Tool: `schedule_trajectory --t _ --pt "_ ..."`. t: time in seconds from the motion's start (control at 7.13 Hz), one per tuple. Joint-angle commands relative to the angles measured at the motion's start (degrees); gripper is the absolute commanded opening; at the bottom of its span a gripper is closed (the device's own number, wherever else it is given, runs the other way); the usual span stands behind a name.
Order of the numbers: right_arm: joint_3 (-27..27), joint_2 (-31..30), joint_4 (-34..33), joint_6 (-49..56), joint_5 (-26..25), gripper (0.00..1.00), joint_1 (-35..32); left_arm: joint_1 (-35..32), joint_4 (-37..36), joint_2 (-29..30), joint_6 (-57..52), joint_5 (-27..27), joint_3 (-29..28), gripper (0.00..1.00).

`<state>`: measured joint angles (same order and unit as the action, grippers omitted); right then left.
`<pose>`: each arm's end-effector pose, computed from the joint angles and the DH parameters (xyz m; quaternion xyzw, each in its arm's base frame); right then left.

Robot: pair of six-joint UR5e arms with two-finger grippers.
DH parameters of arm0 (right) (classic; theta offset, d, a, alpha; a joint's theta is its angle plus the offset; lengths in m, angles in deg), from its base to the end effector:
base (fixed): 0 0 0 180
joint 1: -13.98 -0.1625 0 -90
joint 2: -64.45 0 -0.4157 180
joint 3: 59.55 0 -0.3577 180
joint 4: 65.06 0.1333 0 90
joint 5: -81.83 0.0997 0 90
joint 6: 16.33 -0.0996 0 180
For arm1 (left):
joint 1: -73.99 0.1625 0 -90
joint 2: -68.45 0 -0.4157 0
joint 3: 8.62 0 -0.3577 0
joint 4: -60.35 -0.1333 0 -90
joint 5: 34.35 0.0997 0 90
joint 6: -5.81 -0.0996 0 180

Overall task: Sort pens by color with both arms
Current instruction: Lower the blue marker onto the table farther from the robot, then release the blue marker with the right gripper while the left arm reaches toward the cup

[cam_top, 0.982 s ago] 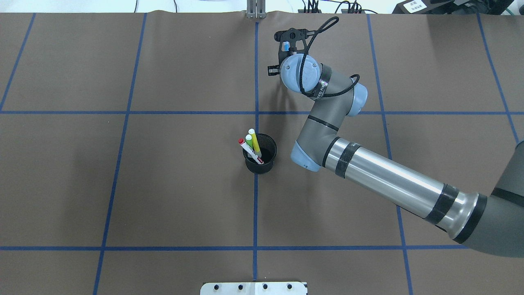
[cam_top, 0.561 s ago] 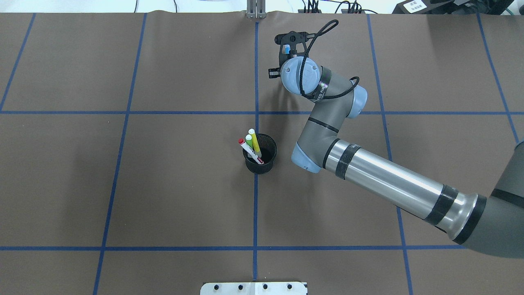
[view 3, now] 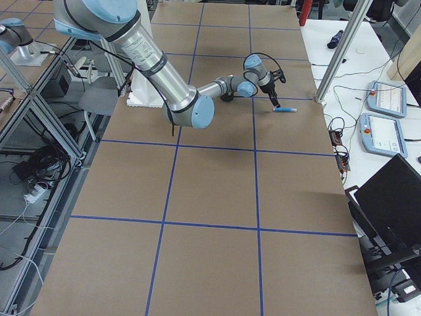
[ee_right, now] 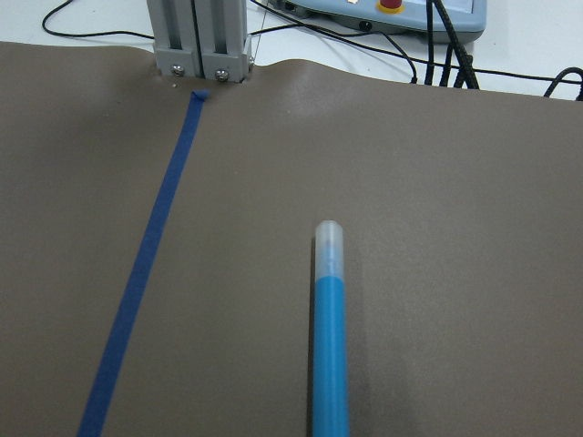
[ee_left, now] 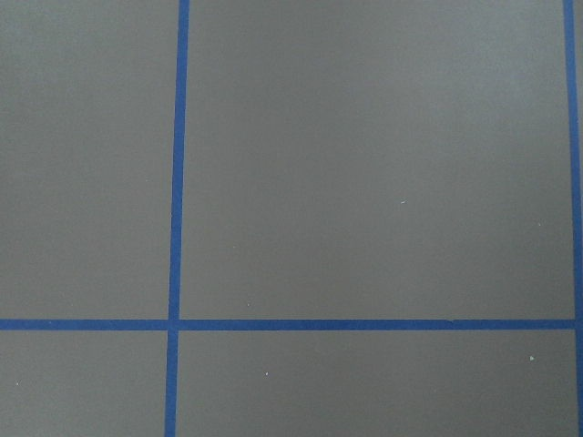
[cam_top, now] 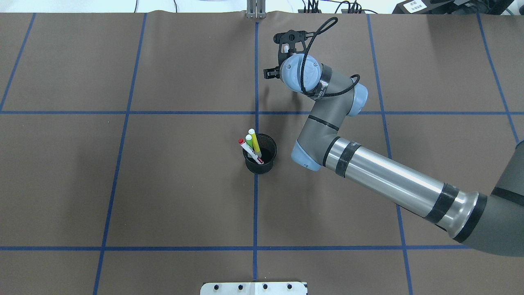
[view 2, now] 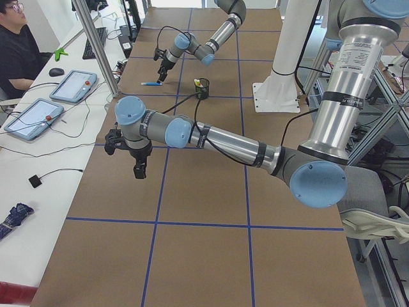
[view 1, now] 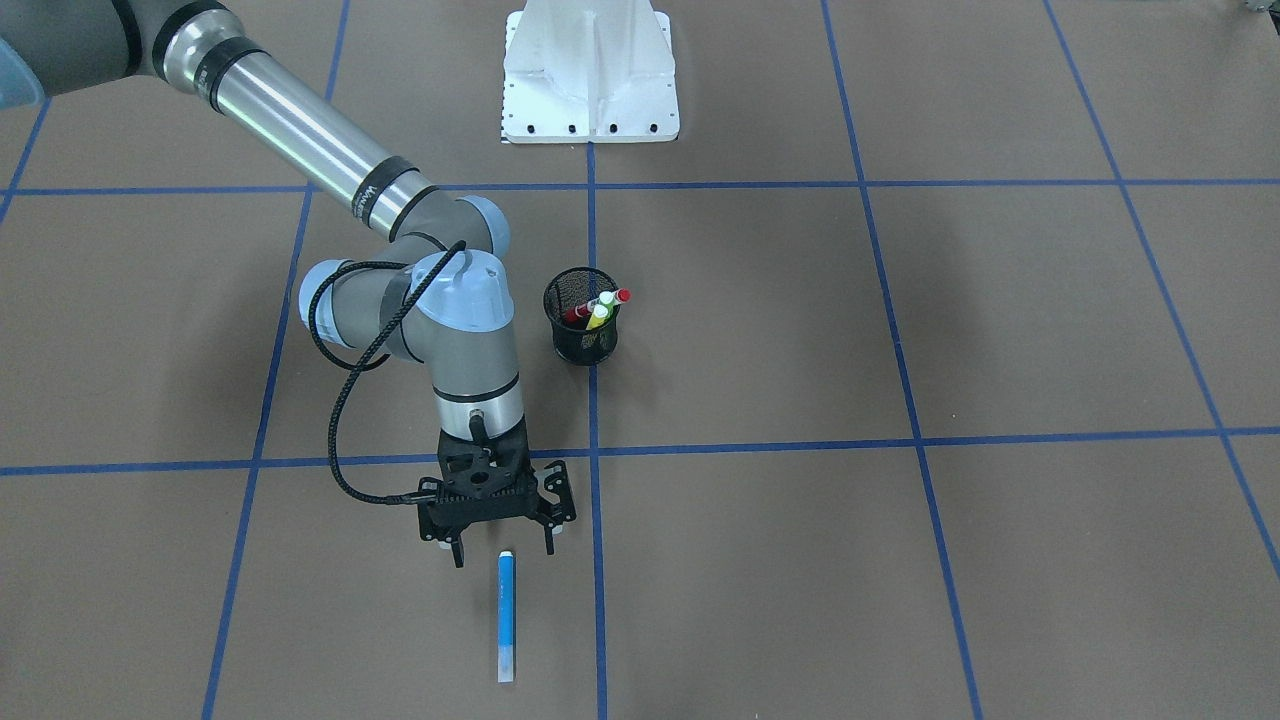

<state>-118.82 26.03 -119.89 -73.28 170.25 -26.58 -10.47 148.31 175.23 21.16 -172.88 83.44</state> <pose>-0.5180 -0.6224 0.2665 0.2911 -0.3687 0.0643 0.8805 -0.0031 -0.5760 0.4793 0.0573 0.4240 -0.0173 0.9037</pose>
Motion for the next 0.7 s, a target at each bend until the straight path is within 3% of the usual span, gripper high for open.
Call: schedule_trajectory --t 0.0,0.14,0.28,0.56 --pt "-1.2 0.01 -0.54 3.76 14.1 1.0 -7.49 5.51 -0.5 7.27 7.89 -1.74 0.31 1.0" --pt "-1.55 -0.16 -2.45 3.95 19.72 1.0 -10.04 9.1 -0.15 8.87 13.67 -5.31 0.66 1.0" --pt "-5.55 -0.43 -11.61 5.26 21.87 1.0 -11.03 12.88 0.2 11.32 21.39 -8.48 1.28 1.0" --pt "-11.9 -0.52 -28.5 10.18 24.6 1.0 -12.0 21.14 0.72 12.22 32.75 -8.51 5.49 1.0"
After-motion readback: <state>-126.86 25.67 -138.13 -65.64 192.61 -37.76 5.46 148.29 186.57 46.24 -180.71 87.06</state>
